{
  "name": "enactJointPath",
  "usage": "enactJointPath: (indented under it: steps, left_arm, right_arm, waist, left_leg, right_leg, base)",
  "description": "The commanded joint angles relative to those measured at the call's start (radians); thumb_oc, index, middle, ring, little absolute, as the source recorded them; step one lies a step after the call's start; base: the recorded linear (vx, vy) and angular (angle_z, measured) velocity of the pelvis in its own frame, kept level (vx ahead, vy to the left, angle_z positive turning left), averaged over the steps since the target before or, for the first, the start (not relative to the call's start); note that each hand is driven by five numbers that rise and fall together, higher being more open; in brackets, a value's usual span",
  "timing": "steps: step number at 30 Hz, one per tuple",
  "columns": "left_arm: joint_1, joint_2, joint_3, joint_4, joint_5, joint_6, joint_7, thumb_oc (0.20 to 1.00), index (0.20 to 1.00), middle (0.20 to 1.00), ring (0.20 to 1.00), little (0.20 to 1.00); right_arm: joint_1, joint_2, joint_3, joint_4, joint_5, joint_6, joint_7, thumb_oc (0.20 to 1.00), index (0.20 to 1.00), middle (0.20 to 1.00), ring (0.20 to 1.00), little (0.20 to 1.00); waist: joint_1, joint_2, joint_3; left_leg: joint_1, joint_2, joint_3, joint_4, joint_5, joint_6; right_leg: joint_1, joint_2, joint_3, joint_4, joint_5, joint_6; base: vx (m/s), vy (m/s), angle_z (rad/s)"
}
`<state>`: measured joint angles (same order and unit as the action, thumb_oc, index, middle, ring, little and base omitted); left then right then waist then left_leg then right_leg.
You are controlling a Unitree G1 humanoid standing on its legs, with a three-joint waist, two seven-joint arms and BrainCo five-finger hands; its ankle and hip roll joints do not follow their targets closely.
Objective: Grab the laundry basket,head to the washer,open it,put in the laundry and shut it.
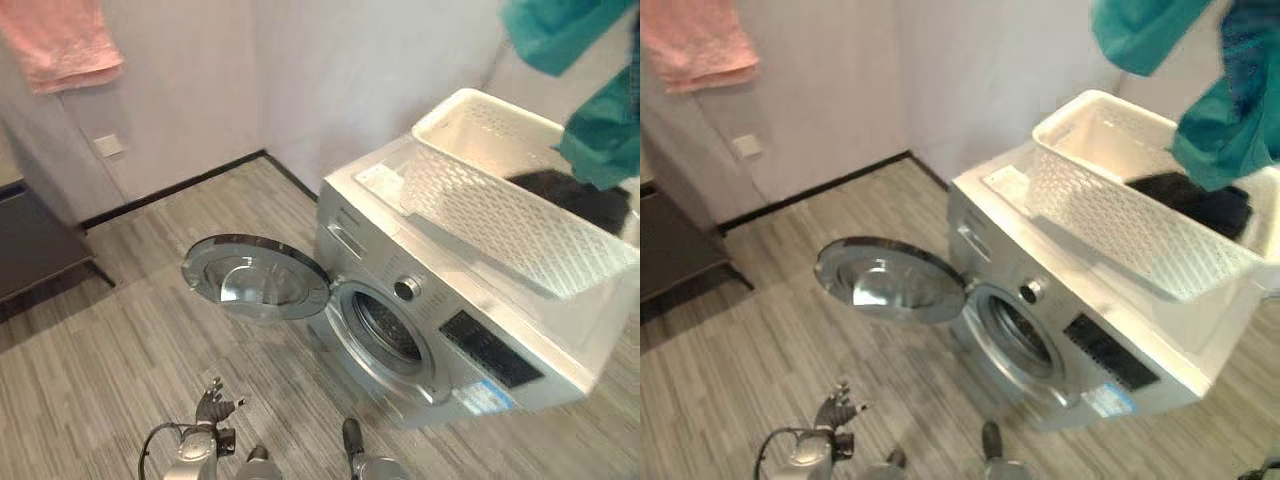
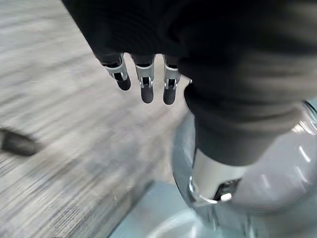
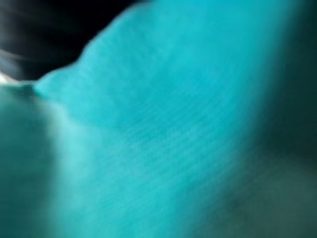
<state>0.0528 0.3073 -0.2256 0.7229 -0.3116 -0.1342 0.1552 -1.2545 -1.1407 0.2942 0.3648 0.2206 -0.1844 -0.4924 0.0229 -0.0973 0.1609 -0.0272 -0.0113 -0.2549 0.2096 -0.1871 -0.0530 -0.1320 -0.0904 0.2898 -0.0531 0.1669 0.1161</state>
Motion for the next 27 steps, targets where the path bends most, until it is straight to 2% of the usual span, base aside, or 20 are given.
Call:
enactJointPath:
  steps: [1, 5, 9, 10, 11, 12, 13, 14, 16, 20, 23, 26, 27]
  left_arm:
    - [0.039, 0.07, -0.029, -0.096, 0.037, -0.053, -0.026, 1.0, 1.0, 1.0, 1.0, 1.0]
    - [0.046, 0.128, -0.033, -0.227, 0.078, -0.044, -0.058, 1.0, 1.0, 1.0, 1.0, 1.0]
    - [0.076, 0.211, -0.041, -0.435, 0.104, -0.051, -0.108, 1.0, 1.0, 1.0, 1.0, 1.0]
    - [0.081, 0.23, -0.033, -0.49, 0.099, -0.054, -0.113, 1.0, 1.0, 1.0, 1.0, 1.0]
    - [0.089, 0.235, -0.031, -0.498, 0.098, -0.05, -0.114, 1.0, 1.0, 1.0, 1.0, 1.0]
    - [0.092, 0.27, -0.009, -0.611, 0.09, -0.069, -0.128, 1.0, 1.0, 1.0, 1.0, 1.0]
    - [0.099, 0.276, -0.007, -0.618, 0.089, -0.065, -0.13, 1.0, 1.0, 1.0, 1.0, 1.0]
    - [0.089, 0.309, 0.011, -0.699, 0.099, -0.083, -0.133, 1.0, 1.0, 1.0, 1.0, 1.0]
    - [0.074, 0.374, 0.033, -0.853, 0.117, -0.105, -0.154, 1.0, 1.0, 1.0, 1.0, 1.0]
    - [-0.03, 0.452, 0.039, -0.991, 0.191, -0.154, -0.134, 1.0, 1.0, 1.0, 1.0, 1.0]
    - [-0.118, 0.463, -0.003, -1.034, 0.214, -0.166, -0.118, 1.0, 1.0, 1.0, 1.0, 1.0]
    - [-0.302, 0.405, -0.123, -0.998, 0.258, -0.155, -0.076, 1.0, 1.0, 1.0, 1.0, 1.0]
    - [-0.309, 0.402, -0.128, -0.993, 0.261, -0.156, -0.073, 1.0, 1.0, 1.0, 1.0, 1.0]
  right_arm:
    - [-0.064, 0.017, -0.013, -0.078, 0.002, -0.025, 0.038, 0.2, 0.2, 0.2, 0.2, 0.2]
    - [0.058, 0.067, -0.052, -0.288, -0.005, -0.035, 0.106, 0.2, 0.2, 0.2, 0.2, 0.2]
    - [0.183, 0.095, -0.08, -0.436, 0.038, -0.064, 0.183, 0.2, 0.2, 0.2, 0.2, 0.2]
    - [0.214, 0.108, -0.083, -0.462, 0.05, -0.066, 0.204, 0.2, 0.2, 0.2, 0.2, 0.2]
    - [0.225, 0.11, -0.092, -0.467, 0.05, -0.064, 0.207, 0.2, 0.2, 0.2, 0.2, 0.2]
    - [0.278, 0.13, -0.085, -0.516, 0.065, -0.062, 0.25, 0.2, 0.2, 0.2, 0.2, 0.2]
    - [0.289, 0.133, -0.094, -0.522, 0.064, -0.06, 0.251, 0.2, 0.2, 0.2, 0.2, 0.2]
    - [0.323, 0.144, -0.087, -0.55, 0.081, -0.066, 0.286, 0.2, 0.2, 0.2, 0.2, 0.2]
    - [0.413, 0.172, -0.1, -0.59, 0.123, -0.073, 0.331, 0.2, 0.2, 0.2, 0.2, 0.2]
    - [0.426, 0.205, -0.058, -0.618, 0.166, -0.068, 0.369, 0.2, 0.2, 0.2, 0.2, 0.2]
    - [0.433, 0.205, -0.034, -0.626, 0.19, -0.066, 0.385, 0.2, 0.2, 0.2, 0.2, 0.2]
    - [0.413, 0.211, 0.009, -0.635, 0.198, -0.056, 0.383, 0.2, 0.2, 0.2, 0.2, 0.2]
    - [0.411, 0.208, 0.01, -0.634, 0.198, -0.056, 0.382, 0.2, 0.2, 0.2, 0.2, 0.2]
  waist:
    - [0.008, 0.003, -0.036]
    - [-0.009, 0.039, -0.002]
    - [-0.012, 0.085, -0.017]
    - [-0.008, 0.09, -0.023]
    - [-0.007, 0.087, -0.024]
    - [0.001, 0.096, -0.036]
    - [0.002, 0.093, -0.041]
    - [0.006, 0.098, -0.044]
    - [0.019, 0.082, -0.071]
    - [0.02, 0.063, -0.091]
    - [0.012, 0.058, -0.1]
    - [-0.014, 0.06, -0.107]
    - [-0.012, 0.061, -0.105]
  left_leg:
    - [0.081, 0.025, -0.017, -0.047, -0.091, 0.042]
    - [0.047, -0.011, 0.071, -0.038, -0.062, 0.075]
    - [0.039, -0.005, 0.114, -0.077, -0.028, 0.096]
    - [0.038, -0.001, 0.129, -0.09, -0.016, 0.096]
    - [0.042, 0.0, 0.13, -0.095, -0.015, 0.096]
    - [0.036, 0.005, 0.161, -0.119, 0.01, 0.095]
    - [0.042, 0.006, 0.16, -0.127, 0.006, 0.095]
    - [0.045, 0.011, 0.18, -0.135, 0.01, 0.095]
    - [0.047, 0.003, 0.219, -0.168, 0.026, 0.094]
    - [0.042, 0.001, 0.275, -0.2, 0.04, 0.081]
    - [0.047, 0.001, 0.285, -0.23, 0.061, 0.071]
    - [0.066, -0.001, 0.288, -0.279, 0.09, 0.059]
    - [0.067, -0.001, 0.287, -0.281, 0.092, 0.059]
  right_leg:
    - [-0.087, -0.098, 0.009, 0.085, 0.002, 0.135]
    - [-0.099, -0.105, -0.111, 0.132, -0.063, 0.078]
    - [-0.052, -0.072, -0.202, 0.238, -0.16, 0.034]
    - [-0.04, -0.073, -0.229, 0.256, -0.176, 0.028]
    - [-0.04, -0.072, -0.229, 0.26, -0.18, 0.027]
    - [-0.017, -0.082, -0.281, 0.279, -0.19, 0.019]
    - [-0.014, -0.081, -0.281, 0.28, -0.198, 0.02]
    - [0.002, -0.088, -0.309, 0.29, -0.205, 0.02]
    - [0.06, -0.106, -0.358, 0.229, -0.199, 0.027]
    - [0.09, -0.123, -0.375, 0.116, -0.171, 0.05]
    - [0.111, -0.12, -0.368, 0.071, -0.163, 0.057]
    - [0.128, -0.115, -0.359, 0.04, -0.166, 0.06]
    - [0.129, -0.115, -0.36, 0.04, -0.166, 0.06]
  base:
    - [-0.15, 0.227, -1.3]
    - [-0.2, 0.15, -0.78]
    - [-0.13, 0.108, -0.33]
    - [-0.08, 0.05, -0.34]
    - [-0.13, 0.037, -0.32]
    - [-0.05, 0.021, -0.33]
    - [-0.08, 0.018, -0.26]
    - [-0.01, -0.014, -0.36]
    - [-0.05, -0.028, -0.25]
    - [-0.05, -0.058, -0.59]
    - [-0.03, -0.046, -0.31]
    - [-0.03, -0.057, -0.01]
    - [-0.03, -0.063, 0.04]
